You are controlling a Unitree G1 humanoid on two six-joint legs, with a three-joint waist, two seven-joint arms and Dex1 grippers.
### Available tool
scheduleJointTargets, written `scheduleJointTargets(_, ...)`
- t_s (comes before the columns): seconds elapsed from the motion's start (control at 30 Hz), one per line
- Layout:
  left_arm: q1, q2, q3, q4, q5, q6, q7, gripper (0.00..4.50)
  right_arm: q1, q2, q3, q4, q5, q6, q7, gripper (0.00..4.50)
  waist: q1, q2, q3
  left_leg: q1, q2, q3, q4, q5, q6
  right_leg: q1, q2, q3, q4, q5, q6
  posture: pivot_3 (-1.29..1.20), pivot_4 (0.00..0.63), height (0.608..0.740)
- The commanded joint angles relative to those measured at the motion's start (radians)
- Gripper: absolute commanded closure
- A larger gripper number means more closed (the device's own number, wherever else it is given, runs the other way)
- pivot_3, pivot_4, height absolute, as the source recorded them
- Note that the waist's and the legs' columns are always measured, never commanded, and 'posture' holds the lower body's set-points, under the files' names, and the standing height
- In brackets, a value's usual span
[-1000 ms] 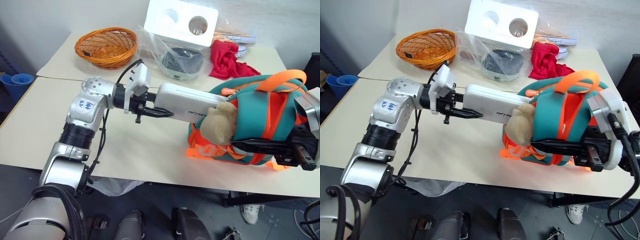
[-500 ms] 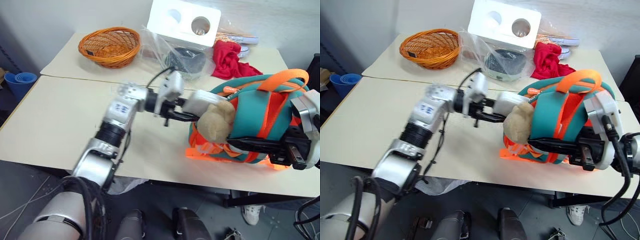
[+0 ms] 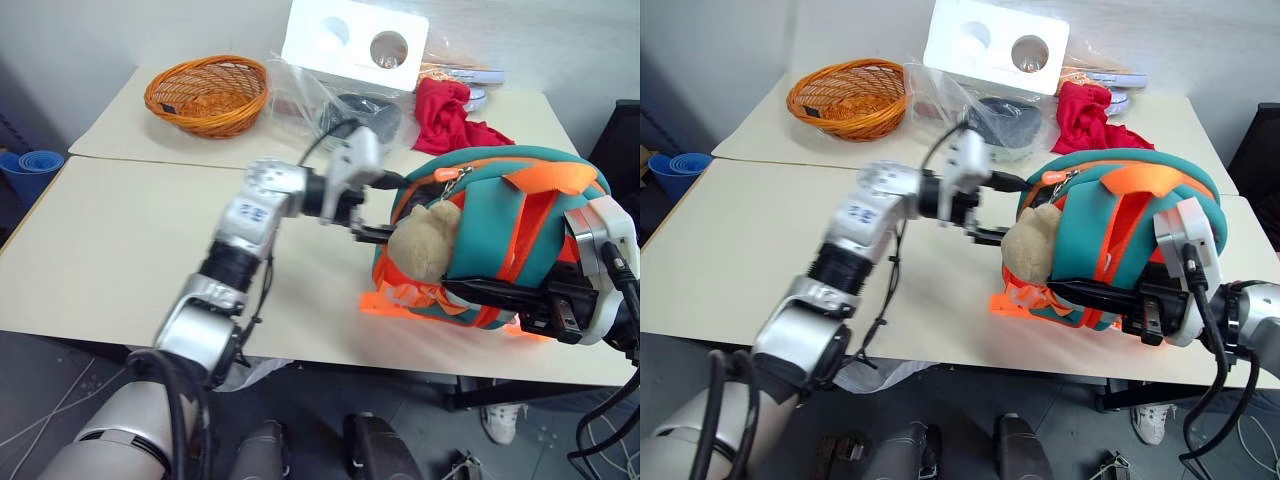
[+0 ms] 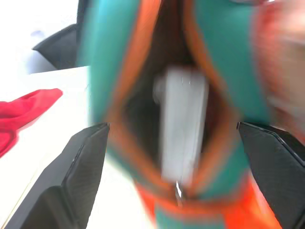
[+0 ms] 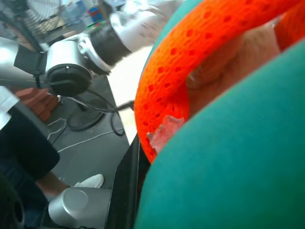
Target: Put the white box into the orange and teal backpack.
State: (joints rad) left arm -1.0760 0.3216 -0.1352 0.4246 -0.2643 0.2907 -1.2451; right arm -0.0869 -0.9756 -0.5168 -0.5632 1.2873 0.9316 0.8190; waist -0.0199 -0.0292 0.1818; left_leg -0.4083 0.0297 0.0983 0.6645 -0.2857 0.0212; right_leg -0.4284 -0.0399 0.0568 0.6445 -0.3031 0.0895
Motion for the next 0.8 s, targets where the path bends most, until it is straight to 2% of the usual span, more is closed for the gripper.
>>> scheduleJointTargets(0.03, 0.01, 0.094, 0.057, -0.163, -0.162, 0.187, -0.133, 0.01, 0.009, 0.006, -0.029, -0.024, 0.005, -0.029, -0.009, 4.5, -0.004, 0.0, 0.0, 0.0, 0.0, 0.0, 0.0, 0.0, 0.0, 0.0, 0.0, -0.001, 0.0, 0.0, 0.0, 0.0, 0.15, 0.74)
scheduleJointTargets(0.1, 0.005, 0.12, 0.075, -0.231, -0.229, 0.282, -0.146, 0.01, 0.015, 0.006, -0.028, -0.025, 0.004, -0.034, -0.01, 4.5, -0.002, 0.0, 0.0, 0.0, 0.0, -0.001, 0.0, 0.0, -0.001, 0.001, -0.001, -0.001, 0.0, 0.0, 0.0, 0.0, 0.15, 0.74)
scheduleJointTargets(0.17, -0.01, 0.107, 0.089, -0.291, -0.284, 0.361, -0.11, 0.01, 0.014, 0.005, -0.025, -0.023, 0.006, -0.039, -0.013, 4.5, 0.004, 0.0, 0.0, 0.0, -0.001, -0.003, 0.001, 0.0, 0.0, 0.002, -0.001, -0.003, 0.0, 0.0, 0.0, 0.0, 0.15, 0.74)
scheduleJointTargets(0.37, 0.007, -0.055, -0.031, -0.285, -0.131, 0.237, 0.093, 0.01, -0.02, 0.014, -0.011, -0.017, 0.045, -0.042, -0.047, 4.5, 0.02, 0.0, 0.0, 0.001, -0.002, -0.002, 0.003, 0.0, 0.0, 0.004, -0.002, -0.002, -0.001, 0.0, 0.0, 0.0, 0.15, 0.74)
scheduleJointTargets(0.5, 0.032, -0.11, -0.1, -0.306, -0.095, 0.211, 0.122, 0.01, -0.028, 0.015, -0.01, -0.024, 0.055, -0.042, -0.067, 4.5, 0.014, 0.0, 0.0, 0.001, -0.001, -0.001, 0.002, 0.0, 0.0, 0.003, 0.0, 0.0, -0.001, 0.0, 0.0, 0.0, 0.15, 0.74)
scheduleJointTargets(0.6, 0.035, -0.102, -0.117, -0.273, -0.071, 0.188, 0.116, 0.57, -0.015, 0.02, -0.025, -0.025, 0.06, -0.046, -0.084, 4.5, 0.012, 0.0, 0.0, 0.002, 0.0, 0.0, 0.002, 0.0, 0.0, 0.002, 0.002, 0.001, 0.0, 0.0, 0.0, 0.0, 0.15, 0.74)
scheduleJointTargets(0.8, 0.018, -0.071, -0.096, -0.216, -0.066, 0.164, 0.101, 2.29, 0.015, 0.036, -0.036, -0.04, 0.053, -0.057, -0.108, 4.5, 0.015, 0.0, 0.0, 0.002, 0.0, -0.001, 0.002, 0.0, -0.001, 0.002, 0.002, 0.001, 0.001, 0.0, 0.0, 0.0, 0.15, 0.74)
